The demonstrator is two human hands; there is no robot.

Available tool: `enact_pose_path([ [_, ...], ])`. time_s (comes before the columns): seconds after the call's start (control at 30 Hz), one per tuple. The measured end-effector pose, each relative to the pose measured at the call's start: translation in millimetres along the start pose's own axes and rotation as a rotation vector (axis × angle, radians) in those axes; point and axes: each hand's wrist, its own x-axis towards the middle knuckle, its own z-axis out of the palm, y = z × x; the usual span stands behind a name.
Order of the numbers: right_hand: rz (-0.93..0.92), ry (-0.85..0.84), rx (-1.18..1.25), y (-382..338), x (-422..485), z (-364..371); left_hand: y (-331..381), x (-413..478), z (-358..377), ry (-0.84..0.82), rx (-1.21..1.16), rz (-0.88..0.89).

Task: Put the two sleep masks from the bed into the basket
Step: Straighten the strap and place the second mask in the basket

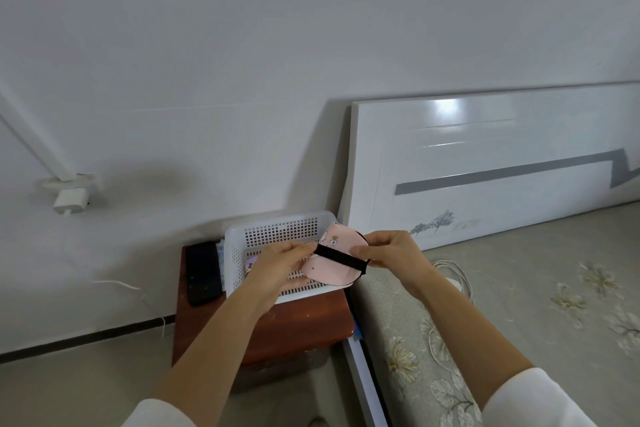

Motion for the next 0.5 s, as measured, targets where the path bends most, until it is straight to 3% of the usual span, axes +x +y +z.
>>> enact_pose_path([
  [0.3,0.082,0.051,0.236,14.3,2.0,15.6,-1.1,2.3,-1.5,0.001,0.136,0.079],
  [0.5,0.209,-0.023,0.187,35.3,43.9,17.3,-15.9,44.9,-1.0,0.136,-0.06,-0.034],
])
